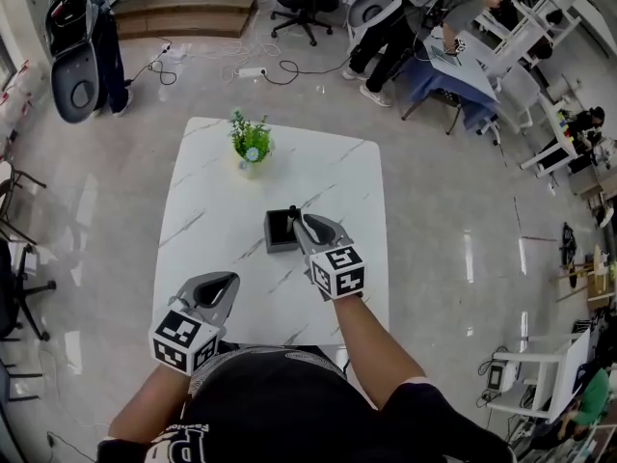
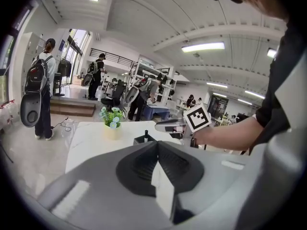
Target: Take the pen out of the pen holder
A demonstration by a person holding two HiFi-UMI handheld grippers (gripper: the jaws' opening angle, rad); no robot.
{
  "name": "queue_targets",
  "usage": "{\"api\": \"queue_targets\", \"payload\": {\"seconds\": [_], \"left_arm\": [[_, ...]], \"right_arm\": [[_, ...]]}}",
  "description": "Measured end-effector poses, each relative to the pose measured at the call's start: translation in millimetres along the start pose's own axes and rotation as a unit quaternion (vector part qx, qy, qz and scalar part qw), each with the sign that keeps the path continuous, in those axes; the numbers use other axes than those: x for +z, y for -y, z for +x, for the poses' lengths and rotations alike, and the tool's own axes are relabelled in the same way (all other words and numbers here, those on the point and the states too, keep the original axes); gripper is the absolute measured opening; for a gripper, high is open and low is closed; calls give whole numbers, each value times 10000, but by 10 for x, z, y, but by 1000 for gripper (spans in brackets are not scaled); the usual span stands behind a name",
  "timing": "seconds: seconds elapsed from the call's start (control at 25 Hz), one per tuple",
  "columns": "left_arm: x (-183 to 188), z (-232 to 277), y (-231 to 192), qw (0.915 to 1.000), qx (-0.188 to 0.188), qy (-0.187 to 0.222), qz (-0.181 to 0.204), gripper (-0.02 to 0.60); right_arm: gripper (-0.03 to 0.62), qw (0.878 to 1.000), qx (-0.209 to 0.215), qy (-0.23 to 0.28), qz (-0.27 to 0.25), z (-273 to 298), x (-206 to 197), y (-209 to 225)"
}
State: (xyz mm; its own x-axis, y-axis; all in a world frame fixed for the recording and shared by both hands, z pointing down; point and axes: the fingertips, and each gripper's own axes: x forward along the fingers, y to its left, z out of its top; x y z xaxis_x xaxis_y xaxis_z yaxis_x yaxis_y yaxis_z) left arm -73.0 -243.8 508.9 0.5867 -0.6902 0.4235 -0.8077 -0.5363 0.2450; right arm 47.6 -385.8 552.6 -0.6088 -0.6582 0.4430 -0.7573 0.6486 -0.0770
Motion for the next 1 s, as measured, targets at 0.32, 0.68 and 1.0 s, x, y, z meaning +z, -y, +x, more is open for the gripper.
{"api": "queue_targets", "payload": {"seconds": [0.32, 0.68, 1.0], "left_arm": [[-45, -81, -92, 9998, 147, -15, -145, 57], [-86, -151, -185, 9992, 291, -11, -286, 57], [-133, -197, -243, 9984, 417, -40, -376, 57]], "right_arm": [[63, 9990, -104, -440, -47, 313, -181, 132], [63, 9960, -124, -873, -104, 509, -360, 203], [63, 9938, -82, -1080, -245, 635, -436, 200]]}}
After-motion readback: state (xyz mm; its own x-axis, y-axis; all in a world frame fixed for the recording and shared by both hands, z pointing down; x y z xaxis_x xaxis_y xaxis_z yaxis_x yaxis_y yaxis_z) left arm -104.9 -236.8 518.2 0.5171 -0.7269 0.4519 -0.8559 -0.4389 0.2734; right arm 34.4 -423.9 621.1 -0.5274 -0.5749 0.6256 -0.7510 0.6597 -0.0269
